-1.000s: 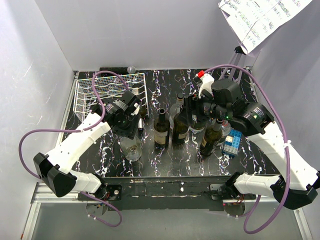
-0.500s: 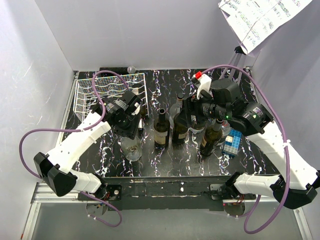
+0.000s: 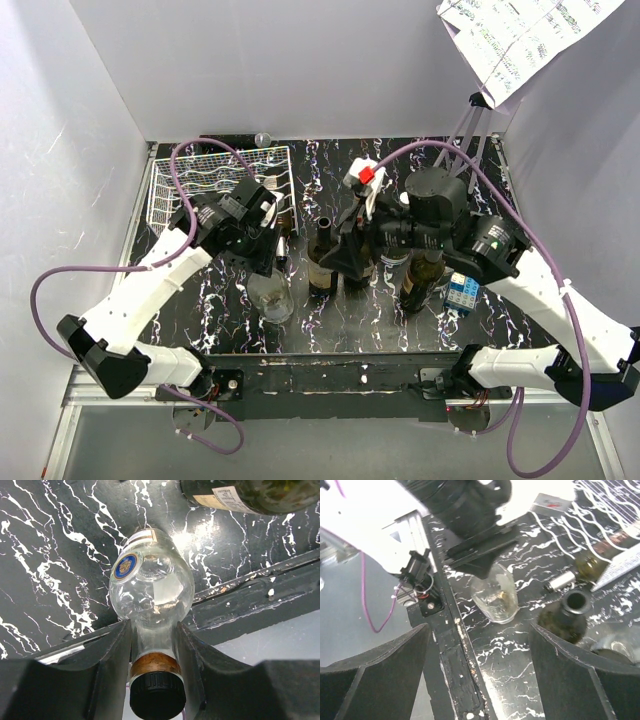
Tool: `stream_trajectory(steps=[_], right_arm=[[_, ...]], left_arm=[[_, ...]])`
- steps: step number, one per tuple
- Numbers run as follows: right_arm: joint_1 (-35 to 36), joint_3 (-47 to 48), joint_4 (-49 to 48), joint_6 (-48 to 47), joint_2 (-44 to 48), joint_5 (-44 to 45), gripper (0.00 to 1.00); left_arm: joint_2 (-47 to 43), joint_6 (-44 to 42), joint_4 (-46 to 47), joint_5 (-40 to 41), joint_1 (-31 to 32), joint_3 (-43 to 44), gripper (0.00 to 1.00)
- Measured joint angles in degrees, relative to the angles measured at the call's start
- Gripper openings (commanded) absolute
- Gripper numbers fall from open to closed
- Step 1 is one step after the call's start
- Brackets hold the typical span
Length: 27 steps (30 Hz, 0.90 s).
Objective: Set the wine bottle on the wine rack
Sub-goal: Pick up the wine bottle from the center of the board.
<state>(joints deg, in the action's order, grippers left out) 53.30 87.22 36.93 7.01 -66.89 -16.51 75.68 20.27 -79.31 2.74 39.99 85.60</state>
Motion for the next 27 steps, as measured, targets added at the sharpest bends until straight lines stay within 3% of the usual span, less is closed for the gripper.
stream_trajectory(steps=[11, 27], right_arm=[[6.5, -8.7, -8.5, -2.3, 1.4, -2.4, 0.87], [6.8, -10.2, -10.5, -3.1, 4.9, 4.8, 0.86]], left_arm=[[-3.6, 0.1, -0.5, -9.0, -2.2, 0.1, 0.00], [-7.5, -1.4, 4.8, -20.2, -15.3, -6.2, 0.00]])
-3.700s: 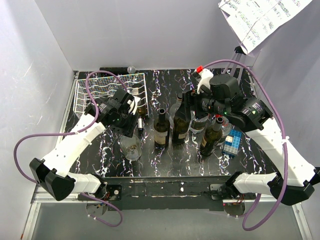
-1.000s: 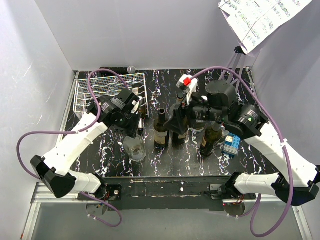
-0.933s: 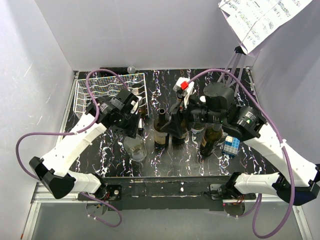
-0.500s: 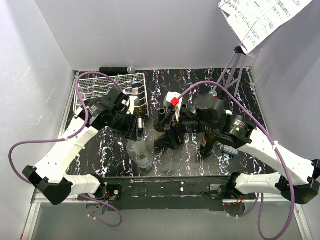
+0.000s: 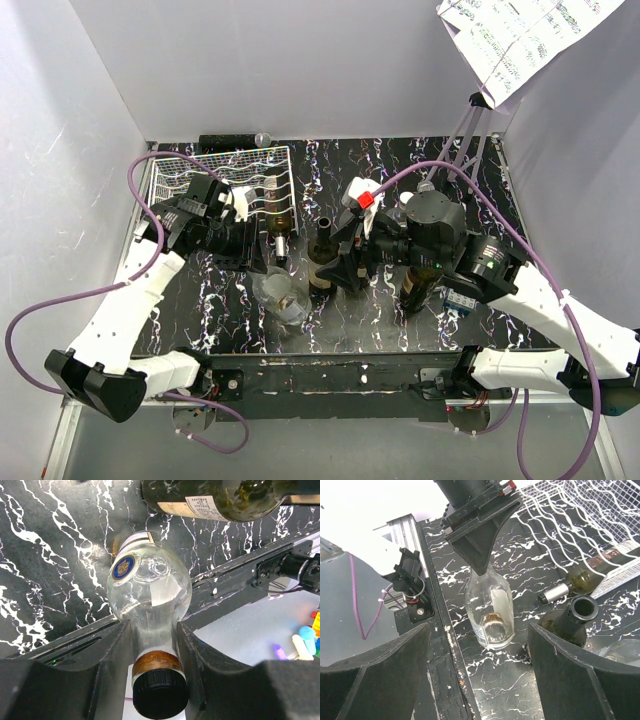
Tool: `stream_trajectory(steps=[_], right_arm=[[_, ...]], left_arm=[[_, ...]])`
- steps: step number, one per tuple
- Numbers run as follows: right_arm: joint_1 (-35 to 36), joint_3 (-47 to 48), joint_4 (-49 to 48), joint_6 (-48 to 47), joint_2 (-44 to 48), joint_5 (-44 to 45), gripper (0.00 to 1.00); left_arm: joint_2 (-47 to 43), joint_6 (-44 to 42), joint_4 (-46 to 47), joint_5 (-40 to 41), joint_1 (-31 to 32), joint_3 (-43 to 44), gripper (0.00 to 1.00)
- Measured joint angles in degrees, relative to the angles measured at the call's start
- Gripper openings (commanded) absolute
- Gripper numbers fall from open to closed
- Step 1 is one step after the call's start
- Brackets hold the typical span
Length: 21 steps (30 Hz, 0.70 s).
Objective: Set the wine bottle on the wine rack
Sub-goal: Pick up the wine bottle from the center of the board.
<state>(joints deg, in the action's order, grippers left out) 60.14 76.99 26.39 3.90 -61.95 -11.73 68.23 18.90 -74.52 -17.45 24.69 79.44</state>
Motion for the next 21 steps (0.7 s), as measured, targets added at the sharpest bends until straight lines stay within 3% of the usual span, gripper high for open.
stream_trajectory(steps=[21], right_arm=[[0.0, -0.1, 0.0, -0.1, 1.4, 2.7, 0.86]], left_arm=[[-4.4, 0.9, 4.5, -4.9, -7.9, -4.9, 0.00]])
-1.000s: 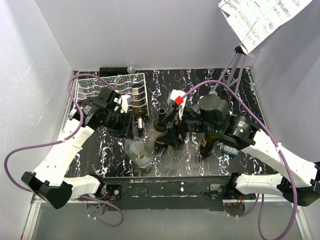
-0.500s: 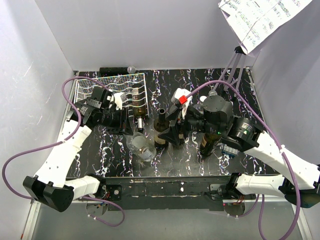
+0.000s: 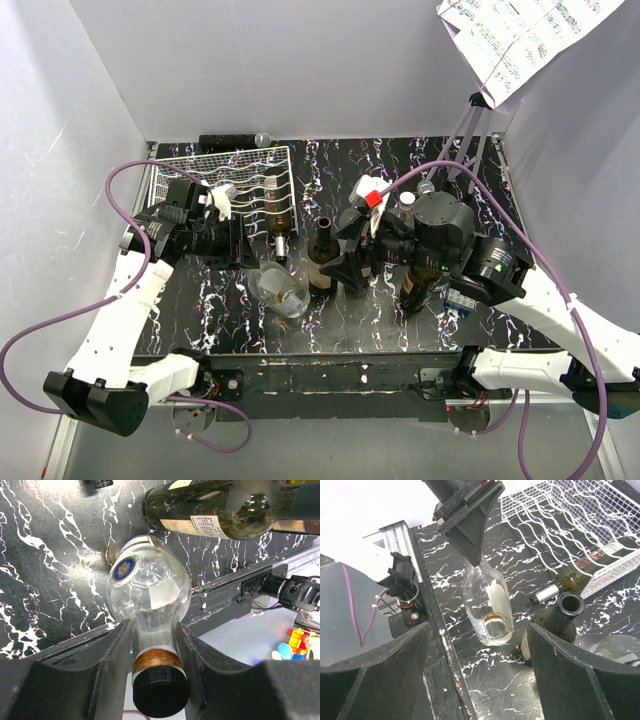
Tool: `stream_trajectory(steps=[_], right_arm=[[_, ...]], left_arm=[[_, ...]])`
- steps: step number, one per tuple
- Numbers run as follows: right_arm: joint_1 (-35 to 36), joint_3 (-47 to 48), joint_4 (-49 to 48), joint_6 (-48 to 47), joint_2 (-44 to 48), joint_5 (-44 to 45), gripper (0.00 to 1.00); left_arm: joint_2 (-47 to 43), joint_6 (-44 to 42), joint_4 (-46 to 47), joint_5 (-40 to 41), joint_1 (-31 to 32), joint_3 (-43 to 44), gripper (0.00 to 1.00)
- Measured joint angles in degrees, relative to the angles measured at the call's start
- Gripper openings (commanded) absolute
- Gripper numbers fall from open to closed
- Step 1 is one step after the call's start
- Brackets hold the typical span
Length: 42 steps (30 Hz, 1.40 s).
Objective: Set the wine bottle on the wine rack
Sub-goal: Pick up the wine bottle from the center of the board.
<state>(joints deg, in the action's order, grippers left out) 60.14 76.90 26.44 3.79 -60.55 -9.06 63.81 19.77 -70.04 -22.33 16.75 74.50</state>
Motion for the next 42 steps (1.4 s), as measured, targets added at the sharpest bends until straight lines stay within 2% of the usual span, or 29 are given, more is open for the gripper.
stream_trajectory(steps=[23, 42], right_arm=[[0.0, -0.6, 0.5, -0.8, 1.9, 1.2, 0.85], [0.0, -0.6, 0.5, -1.1, 2.1, 2.1, 0.85]], left_arm=[[-1.2, 4.1, 2.8, -1.1, -4.9, 0.5, 0.00], [3.5, 6.0, 3.3, -1.3, -8.3, 10.0, 0.00]])
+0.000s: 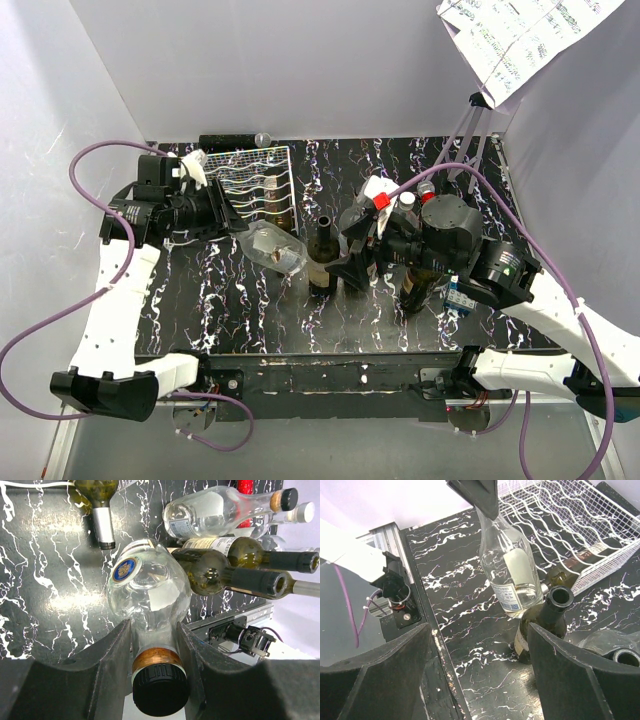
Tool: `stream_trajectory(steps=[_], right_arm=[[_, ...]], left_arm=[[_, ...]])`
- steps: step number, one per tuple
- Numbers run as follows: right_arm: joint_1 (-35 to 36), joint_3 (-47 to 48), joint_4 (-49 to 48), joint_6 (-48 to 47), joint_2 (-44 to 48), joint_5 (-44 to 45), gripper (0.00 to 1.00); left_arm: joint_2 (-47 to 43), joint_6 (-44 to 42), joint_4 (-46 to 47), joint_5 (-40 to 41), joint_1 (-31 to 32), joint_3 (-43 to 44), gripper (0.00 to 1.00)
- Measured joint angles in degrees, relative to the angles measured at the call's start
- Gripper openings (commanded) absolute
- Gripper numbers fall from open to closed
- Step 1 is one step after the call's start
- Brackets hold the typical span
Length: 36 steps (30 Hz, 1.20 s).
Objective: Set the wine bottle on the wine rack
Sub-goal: Pick up the wine bottle from the center of the board.
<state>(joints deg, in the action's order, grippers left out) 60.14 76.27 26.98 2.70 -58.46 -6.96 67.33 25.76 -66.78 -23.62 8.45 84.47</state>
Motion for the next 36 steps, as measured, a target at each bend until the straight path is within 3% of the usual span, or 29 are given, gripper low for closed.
stream_trajectory(steps=[36], right_arm=[[0.0, 1.9, 3.6, -1.6, 0.9, 2.4, 0.85]], left_arm=[[8.3, 4.5, 5.8, -1.4, -10.2, 10.6, 0.00]])
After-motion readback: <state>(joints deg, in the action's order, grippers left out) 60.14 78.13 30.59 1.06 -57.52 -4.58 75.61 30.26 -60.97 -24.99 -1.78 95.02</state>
